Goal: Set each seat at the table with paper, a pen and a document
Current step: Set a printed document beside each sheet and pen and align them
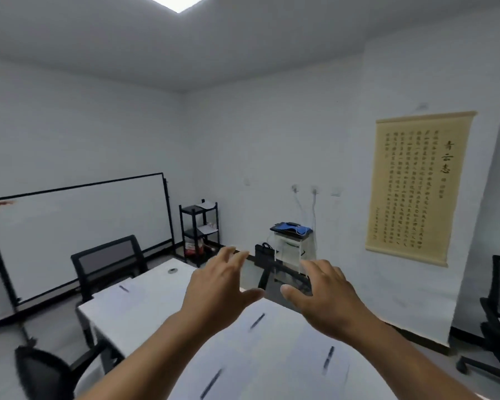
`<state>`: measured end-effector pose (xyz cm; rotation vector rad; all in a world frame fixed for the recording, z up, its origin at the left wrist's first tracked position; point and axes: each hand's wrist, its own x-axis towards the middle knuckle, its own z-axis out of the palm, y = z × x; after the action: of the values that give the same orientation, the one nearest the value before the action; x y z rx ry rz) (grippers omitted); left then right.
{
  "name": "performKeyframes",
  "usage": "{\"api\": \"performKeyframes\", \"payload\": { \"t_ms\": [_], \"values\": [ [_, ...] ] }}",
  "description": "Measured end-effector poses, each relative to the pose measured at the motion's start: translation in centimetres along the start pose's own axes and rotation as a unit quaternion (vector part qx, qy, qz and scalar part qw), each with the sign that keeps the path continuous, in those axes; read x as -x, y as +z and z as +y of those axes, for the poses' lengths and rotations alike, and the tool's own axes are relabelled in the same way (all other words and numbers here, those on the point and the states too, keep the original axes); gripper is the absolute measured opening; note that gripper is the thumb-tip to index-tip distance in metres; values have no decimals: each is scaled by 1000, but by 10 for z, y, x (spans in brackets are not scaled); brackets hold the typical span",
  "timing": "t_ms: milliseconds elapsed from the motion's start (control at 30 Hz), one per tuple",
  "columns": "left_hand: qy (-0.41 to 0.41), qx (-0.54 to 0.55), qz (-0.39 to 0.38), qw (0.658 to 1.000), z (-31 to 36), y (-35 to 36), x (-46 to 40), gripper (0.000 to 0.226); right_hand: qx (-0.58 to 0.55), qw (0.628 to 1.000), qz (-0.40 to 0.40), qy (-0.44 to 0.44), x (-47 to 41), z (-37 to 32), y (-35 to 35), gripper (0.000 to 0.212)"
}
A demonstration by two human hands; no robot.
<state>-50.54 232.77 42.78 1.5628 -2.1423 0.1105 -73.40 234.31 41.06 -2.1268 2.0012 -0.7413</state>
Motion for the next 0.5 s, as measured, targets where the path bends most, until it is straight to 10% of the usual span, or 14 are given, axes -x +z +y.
{"api": "performKeyframes", "payload": {
  "t_ms": [500],
  "values": [
    [-190, -111, 77, 973, -245, -151, 86, 87, -47, 962, -45, -264, -80, -291, 86, 88]
  ]
}}
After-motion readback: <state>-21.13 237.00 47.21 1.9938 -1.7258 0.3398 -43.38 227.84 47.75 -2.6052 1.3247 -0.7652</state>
